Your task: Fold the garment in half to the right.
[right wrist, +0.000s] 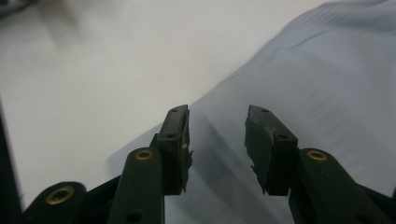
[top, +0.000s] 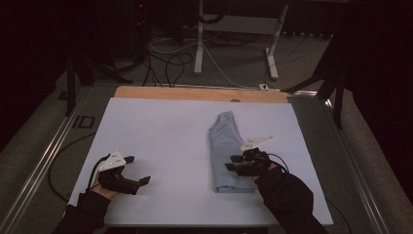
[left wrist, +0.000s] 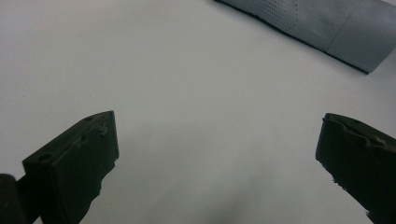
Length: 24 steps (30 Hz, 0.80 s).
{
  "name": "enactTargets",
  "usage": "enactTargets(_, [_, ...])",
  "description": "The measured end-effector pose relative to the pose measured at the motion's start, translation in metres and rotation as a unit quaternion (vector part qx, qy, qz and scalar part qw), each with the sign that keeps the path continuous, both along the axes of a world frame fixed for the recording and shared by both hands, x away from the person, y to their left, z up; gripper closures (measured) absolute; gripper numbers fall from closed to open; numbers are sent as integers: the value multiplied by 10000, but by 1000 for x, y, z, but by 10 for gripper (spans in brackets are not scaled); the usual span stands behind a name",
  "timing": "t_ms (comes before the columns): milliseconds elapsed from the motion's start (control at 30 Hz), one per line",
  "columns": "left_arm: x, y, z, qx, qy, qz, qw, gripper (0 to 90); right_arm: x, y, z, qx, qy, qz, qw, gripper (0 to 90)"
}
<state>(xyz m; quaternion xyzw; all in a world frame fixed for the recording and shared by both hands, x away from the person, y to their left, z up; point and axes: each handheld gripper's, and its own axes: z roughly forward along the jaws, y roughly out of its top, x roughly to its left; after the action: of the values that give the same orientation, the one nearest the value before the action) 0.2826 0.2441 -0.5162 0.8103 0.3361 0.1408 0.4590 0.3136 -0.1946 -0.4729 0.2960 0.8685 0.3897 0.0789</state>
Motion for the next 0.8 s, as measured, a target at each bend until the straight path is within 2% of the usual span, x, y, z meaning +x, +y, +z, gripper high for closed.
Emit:
enactTargets(33, [0,0,0,-5,11,11,10000,2,-4,1,-2,-27,-73,1,10000,674])
enactTargets(67, [1,1,0,-28,19,21,10000,2,-6,2,-4,-29,-46,40,10000,710])
enactTargets(133, [0,0,-1,-12,17,14,10000,2,-7,4,-9,-118,-138,74,9998,831])
enactTargets(200, [1,0,-1,-6,18,17,10000,2,-6,7,-15,-273,-121,144,9995,896])
enactTargets(400, [1,1,-1,-15,38,22,10000,2,-6,12,-38,-637,127,339,9973,900])
enactTargets(533, [0,0,-1,30,20,-10,10000,2,-9,12,-41,-655,197,369,9970,900])
enactTargets(800, [0,1,-1,-14,19,19,10000,2,-21,10,-43,-639,269,537,9961,900])
